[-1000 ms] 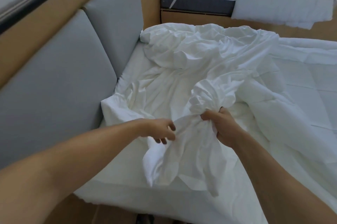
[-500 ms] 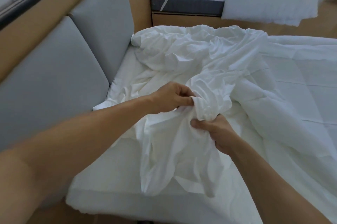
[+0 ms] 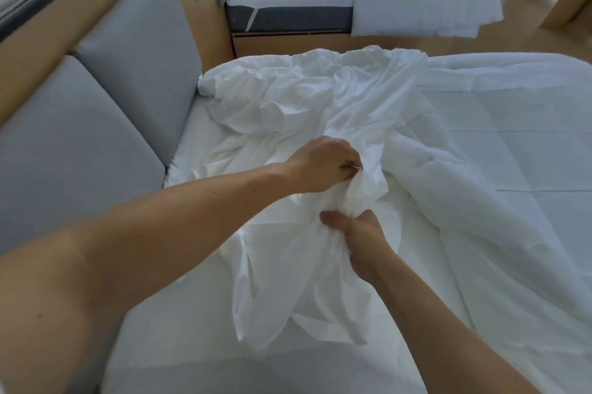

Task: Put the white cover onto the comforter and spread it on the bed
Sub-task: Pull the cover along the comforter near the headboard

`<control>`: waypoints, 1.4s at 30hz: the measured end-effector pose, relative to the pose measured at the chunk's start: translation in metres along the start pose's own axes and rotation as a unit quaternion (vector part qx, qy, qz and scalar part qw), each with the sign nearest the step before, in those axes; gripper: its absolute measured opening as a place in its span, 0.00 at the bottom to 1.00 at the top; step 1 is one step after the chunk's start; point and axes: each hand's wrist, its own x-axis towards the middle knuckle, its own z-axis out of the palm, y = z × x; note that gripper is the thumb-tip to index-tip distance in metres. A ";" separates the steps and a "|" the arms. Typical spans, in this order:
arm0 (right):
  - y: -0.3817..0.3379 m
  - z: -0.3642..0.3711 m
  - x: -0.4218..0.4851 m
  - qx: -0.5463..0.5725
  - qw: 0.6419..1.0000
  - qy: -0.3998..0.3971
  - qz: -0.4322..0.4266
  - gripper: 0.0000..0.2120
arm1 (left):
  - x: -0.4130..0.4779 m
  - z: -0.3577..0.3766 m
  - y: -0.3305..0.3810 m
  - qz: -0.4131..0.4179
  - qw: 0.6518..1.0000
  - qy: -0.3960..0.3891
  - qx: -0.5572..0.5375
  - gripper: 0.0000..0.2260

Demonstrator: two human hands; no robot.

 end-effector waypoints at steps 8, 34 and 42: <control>-0.015 -0.038 -0.002 -0.114 0.990 0.072 -0.047 0.07 | -0.038 0.049 -0.062 -0.190 0.970 0.067 -0.138 0.23; -0.032 -0.040 0.002 -0.049 0.992 -0.099 -0.057 0.24 | -0.034 -0.043 -0.016 -0.107 0.935 -0.339 -0.008 0.11; -0.038 -0.036 0.001 -0.096 0.984 -0.150 -0.015 0.24 | -0.027 -0.023 -0.010 -0.083 0.982 -0.147 -0.082 0.13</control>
